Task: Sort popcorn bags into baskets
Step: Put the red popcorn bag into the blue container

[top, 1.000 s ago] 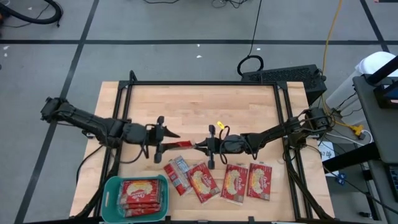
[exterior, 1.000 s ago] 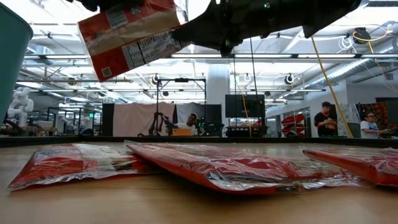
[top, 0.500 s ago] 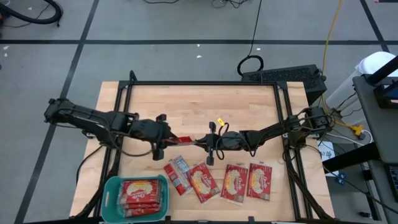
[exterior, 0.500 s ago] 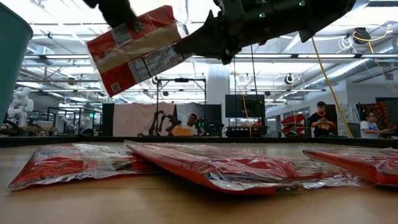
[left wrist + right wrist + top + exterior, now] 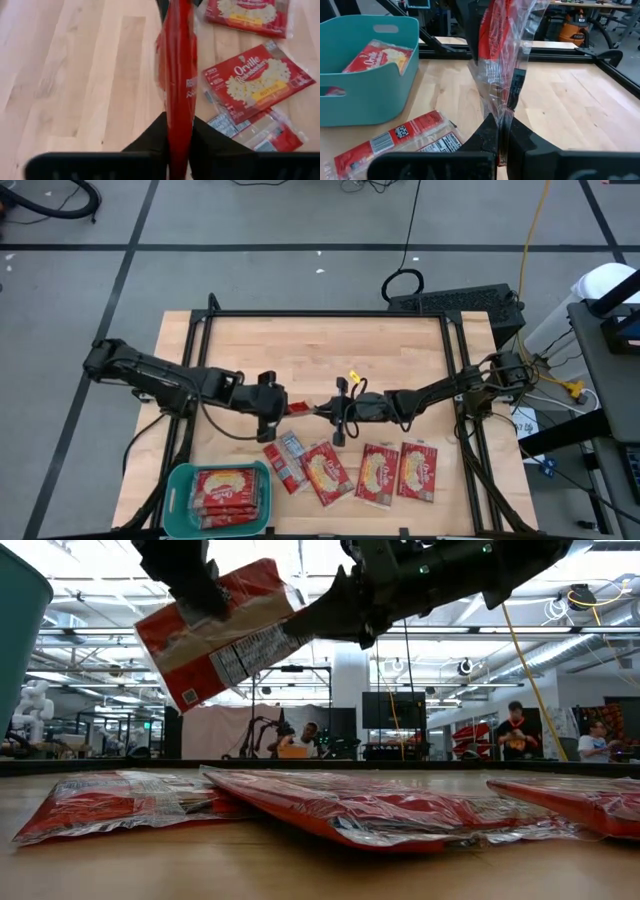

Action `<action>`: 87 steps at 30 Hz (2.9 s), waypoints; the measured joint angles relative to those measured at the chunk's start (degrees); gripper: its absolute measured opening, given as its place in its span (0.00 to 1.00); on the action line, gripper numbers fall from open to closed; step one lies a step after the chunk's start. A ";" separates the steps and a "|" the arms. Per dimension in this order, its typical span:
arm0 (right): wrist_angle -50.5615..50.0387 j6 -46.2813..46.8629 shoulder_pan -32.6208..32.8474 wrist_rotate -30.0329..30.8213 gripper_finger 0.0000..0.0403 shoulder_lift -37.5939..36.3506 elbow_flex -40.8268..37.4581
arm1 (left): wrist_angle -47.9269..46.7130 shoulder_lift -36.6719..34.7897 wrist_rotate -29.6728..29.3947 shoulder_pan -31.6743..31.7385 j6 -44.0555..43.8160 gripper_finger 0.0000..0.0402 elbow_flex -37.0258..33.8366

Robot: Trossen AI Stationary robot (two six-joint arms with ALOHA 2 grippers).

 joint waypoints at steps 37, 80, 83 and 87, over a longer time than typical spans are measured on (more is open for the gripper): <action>12.92 0.14 1.97 -4.20 0.31 0.07 -8.41 | -30.86 8.44 -2.34 -44.83 -52.84 0.04 13.55; 13.51 2.35 1.97 -4.05 0.31 0.07 -8.41 | -27.03 15.89 1.26 -48.35 -59.53 0.10 13.62; 13.52 2.41 1.97 -4.02 0.31 0.07 -8.41 | -25.73 16.01 1.43 -48.35 -59.63 0.17 13.55; 13.51 2.53 1.97 -4.04 0.31 0.07 -8.41 | -24.56 16.03 0.56 -48.35 -60.02 0.27 13.49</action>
